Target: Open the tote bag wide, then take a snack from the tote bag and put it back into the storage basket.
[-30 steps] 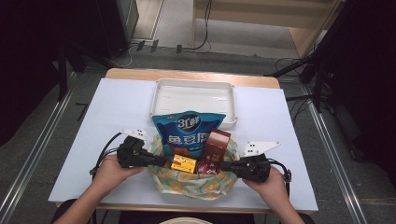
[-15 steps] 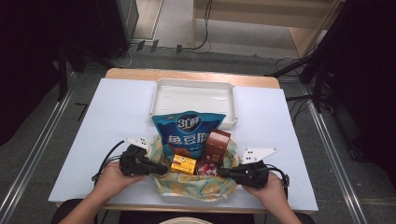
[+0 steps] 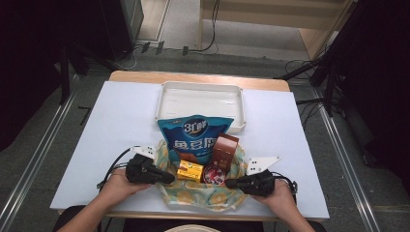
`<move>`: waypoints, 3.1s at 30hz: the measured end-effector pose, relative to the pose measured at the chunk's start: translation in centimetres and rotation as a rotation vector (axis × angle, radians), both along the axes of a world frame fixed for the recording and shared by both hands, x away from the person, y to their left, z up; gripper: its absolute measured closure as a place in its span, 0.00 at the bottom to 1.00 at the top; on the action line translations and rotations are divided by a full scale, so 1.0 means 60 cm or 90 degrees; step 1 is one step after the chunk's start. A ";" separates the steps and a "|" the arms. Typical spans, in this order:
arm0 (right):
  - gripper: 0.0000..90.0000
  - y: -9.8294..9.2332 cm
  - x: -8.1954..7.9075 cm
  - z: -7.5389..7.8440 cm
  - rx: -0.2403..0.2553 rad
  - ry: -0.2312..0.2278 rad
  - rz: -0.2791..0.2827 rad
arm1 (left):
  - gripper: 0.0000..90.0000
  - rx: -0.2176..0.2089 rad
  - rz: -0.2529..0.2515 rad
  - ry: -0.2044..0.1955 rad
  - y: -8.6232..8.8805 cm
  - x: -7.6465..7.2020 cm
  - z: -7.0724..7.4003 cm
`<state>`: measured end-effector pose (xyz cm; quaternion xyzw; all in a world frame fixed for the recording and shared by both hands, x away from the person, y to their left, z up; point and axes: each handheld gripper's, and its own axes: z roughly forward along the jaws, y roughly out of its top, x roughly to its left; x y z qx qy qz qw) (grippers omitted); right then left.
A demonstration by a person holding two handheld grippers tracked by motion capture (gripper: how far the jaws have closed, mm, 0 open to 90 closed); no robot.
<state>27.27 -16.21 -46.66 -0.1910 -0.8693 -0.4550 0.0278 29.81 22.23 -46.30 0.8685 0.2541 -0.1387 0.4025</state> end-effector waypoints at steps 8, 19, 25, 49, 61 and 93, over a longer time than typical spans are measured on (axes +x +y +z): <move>1.00 0.005 0.017 -0.020 -0.043 0.001 0.033 | 0.97 0.013 -0.010 -0.004 -0.002 0.003 -0.013; 1.00 -0.006 0.037 -0.033 -0.047 -0.034 0.043 | 1.00 0.014 0.017 -0.002 0.012 0.020 -0.022; 1.00 -0.012 0.044 -0.036 -0.036 -0.005 0.029 | 1.00 0.025 0.032 -0.011 0.018 0.021 -0.019; 0.85 -0.030 0.037 0.013 -0.005 -0.016 -0.016 | 0.83 -0.011 0.038 -0.048 0.033 0.018 0.035; 0.68 -0.056 0.048 0.040 0.056 0.042 -0.091 | 0.57 -0.017 0.075 -0.075 0.051 0.011 0.069; 0.54 -0.093 0.065 0.033 0.029 0.041 -0.219 | 0.48 -0.017 0.094 -0.123 0.044 0.040 0.135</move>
